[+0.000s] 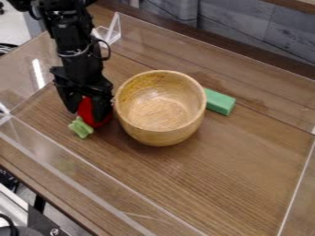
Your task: Move the red fruit to the right
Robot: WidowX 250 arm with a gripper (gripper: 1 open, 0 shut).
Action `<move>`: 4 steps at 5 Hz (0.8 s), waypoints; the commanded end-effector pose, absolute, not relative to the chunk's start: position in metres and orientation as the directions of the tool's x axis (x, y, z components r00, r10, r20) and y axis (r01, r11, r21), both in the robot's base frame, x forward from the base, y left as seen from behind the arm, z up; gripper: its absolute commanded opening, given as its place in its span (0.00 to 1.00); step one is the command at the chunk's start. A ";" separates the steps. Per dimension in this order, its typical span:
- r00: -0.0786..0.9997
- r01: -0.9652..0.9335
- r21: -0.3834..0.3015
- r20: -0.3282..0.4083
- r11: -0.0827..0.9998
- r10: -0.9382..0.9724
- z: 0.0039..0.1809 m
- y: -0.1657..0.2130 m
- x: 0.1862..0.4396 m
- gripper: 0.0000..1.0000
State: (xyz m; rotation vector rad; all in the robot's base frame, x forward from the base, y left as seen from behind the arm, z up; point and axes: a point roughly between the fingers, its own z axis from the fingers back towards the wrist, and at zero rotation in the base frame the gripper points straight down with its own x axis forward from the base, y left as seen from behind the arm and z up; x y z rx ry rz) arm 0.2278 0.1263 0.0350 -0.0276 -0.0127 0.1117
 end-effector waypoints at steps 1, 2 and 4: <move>0.991 -0.125 -0.012 0.049 0.992 0.125 0.042 0.135 0.235 1.00; 0.990 -0.130 -0.015 0.049 0.991 0.130 0.042 0.136 0.237 1.00; 0.989 -0.139 -0.025 0.052 0.990 0.140 0.044 0.136 0.237 0.00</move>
